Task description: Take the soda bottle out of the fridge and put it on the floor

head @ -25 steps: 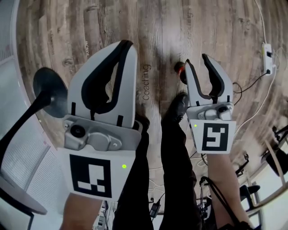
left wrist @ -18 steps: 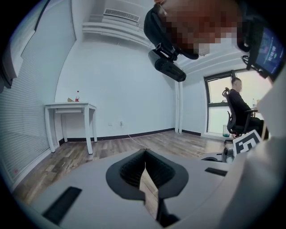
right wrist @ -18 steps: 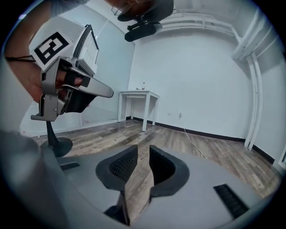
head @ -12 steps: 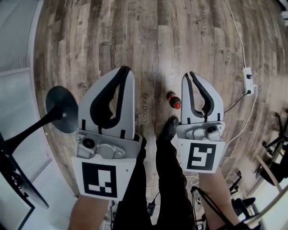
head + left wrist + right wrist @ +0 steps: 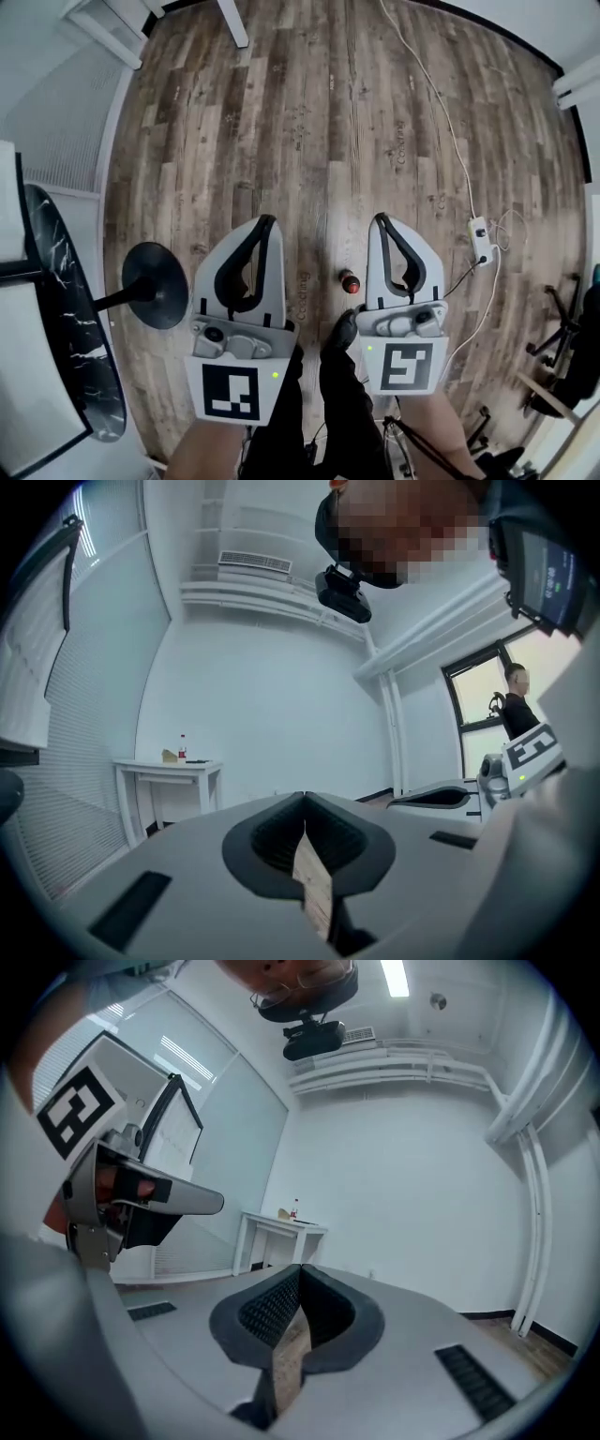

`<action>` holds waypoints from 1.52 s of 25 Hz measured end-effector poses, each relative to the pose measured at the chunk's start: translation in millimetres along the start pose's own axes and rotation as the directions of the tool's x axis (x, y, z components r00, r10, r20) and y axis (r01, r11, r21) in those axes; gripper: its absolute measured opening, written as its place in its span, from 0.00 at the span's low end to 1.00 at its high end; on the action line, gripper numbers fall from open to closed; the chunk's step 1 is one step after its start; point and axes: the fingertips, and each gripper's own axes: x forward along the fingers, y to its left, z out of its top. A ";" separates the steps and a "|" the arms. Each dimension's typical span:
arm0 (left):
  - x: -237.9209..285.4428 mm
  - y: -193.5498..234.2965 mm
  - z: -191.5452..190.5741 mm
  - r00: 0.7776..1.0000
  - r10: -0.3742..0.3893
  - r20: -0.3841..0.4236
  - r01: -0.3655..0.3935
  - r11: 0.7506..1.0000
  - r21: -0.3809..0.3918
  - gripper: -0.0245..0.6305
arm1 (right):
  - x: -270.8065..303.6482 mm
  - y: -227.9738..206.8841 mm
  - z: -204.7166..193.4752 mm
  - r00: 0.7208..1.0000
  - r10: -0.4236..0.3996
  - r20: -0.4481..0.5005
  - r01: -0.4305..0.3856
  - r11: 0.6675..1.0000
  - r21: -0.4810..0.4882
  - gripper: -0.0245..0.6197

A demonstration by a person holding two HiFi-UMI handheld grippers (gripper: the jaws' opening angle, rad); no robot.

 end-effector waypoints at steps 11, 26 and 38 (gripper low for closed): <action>-51.4 39.9 168.5 0.990 0.115 0.083 -0.119 0.991 0.052 0.06 | -16.0 6.1 197.4 0.988 0.045 0.150 -0.049 0.999 0.020 0.06; -127.6 66.1 340.4 0.960 0.194 0.201 -0.213 0.974 0.076 0.06 | -56.3 26.2 387.0 0.954 0.140 0.265 -0.140 0.990 -0.019 0.06; -149.6 83.5 398.5 0.933 0.198 0.300 -0.240 0.965 0.108 0.06 | -52.6 46.2 444.1 0.934 0.159 0.321 -0.155 0.987 -0.040 0.06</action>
